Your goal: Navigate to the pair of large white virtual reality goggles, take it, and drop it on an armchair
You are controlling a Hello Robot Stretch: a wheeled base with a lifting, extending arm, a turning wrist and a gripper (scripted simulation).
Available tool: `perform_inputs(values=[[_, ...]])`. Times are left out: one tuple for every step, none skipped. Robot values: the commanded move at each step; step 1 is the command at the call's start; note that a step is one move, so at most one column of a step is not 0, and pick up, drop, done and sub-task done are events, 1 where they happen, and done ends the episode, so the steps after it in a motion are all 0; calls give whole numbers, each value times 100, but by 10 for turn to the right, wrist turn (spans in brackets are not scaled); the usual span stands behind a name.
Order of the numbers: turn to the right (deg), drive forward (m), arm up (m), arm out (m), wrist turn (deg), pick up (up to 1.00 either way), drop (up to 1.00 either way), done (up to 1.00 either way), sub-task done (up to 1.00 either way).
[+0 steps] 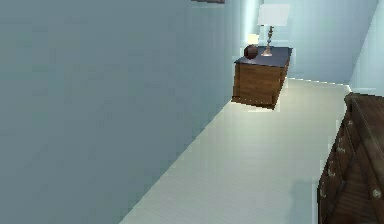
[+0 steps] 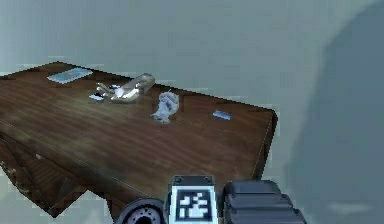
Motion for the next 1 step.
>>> perform_inputs(values=[[0, 0, 0, 44, 0, 0, 0, 0, 0]])
